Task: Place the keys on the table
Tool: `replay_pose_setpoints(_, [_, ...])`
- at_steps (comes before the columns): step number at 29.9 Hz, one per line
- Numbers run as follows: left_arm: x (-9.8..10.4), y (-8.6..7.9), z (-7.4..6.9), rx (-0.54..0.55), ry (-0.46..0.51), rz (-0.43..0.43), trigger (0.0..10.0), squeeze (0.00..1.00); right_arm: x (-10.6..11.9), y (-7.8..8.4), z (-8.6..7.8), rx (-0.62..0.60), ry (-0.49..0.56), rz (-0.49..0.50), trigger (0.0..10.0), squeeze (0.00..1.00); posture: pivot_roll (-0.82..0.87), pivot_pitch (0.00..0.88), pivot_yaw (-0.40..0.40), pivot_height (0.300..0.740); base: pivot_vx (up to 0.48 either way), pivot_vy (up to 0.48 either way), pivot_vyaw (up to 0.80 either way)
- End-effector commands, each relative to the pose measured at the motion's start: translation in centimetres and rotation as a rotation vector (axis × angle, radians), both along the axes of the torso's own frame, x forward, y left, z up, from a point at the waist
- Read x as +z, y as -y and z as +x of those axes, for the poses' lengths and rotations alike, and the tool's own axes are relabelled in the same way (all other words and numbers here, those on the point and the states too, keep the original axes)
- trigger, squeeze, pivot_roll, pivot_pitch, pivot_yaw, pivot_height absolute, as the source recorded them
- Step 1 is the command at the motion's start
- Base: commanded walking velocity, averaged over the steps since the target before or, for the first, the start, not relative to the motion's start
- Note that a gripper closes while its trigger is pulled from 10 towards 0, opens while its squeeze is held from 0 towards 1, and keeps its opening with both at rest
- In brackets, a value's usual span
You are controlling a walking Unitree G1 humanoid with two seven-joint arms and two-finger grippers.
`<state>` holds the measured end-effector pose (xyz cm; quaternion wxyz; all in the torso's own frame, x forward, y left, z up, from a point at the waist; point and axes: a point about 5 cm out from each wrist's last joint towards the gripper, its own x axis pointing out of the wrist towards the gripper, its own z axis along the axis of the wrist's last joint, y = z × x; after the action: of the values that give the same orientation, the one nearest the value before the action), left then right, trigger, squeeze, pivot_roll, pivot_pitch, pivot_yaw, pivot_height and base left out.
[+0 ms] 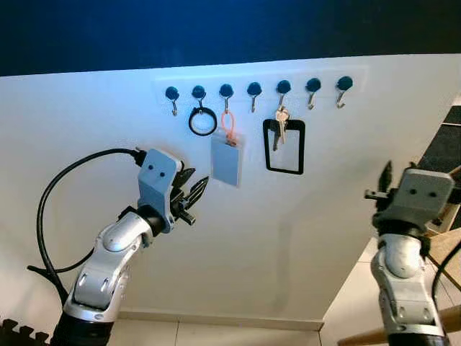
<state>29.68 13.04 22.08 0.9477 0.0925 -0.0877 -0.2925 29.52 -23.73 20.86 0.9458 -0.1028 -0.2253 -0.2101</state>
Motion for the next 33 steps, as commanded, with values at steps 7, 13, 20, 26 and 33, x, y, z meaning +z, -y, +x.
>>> replay_pose_setpoints(7, [-0.2,-0.2,-0.2,0.019,0.007,0.014,10.0,0.00,-0.9,-2.0,0.1,0.074,-0.044,0.016,10.0,0.00,-0.02,0.112,0.069,0.740,0.000,0.000,0.00])
replay_pose_setpoints(13, [-0.2,-0.3,-0.2,0.022,0.008,0.016,10.0,0.00,-1.1,-2.7,0.2,0.100,-0.055,0.020,10.0,0.00,-0.02,0.110,0.068,0.740,0.000,0.000,0.00])
replay_pose_setpoints(20, [-0.3,-0.2,-0.2,0.025,0.008,0.015,10.0,0.00,-1.3,-2.9,0.2,0.108,-0.064,0.025,10.0,0.00,-0.01,0.106,0.065,0.740,0.000,0.000,0.00])
replay_pose_setpoints(26, [-0.3,-0.2,-0.2,0.026,0.010,0.014,10.0,0.00,-1.3,-2.9,0.2,0.112,-0.068,0.026,10.0,0.00,-0.01,0.104,0.064,0.740,0.000,0.000,0.00])
replay_pose_setpoints(33, [-0.3,-0.2,-0.2,0.027,0.011,0.013,10.0,0.00,-1.3,-2.9,0.3,0.114,-0.071,0.026,10.0,0.00,-0.01,0.102,0.062,0.740,0.000,0.000,0.00])
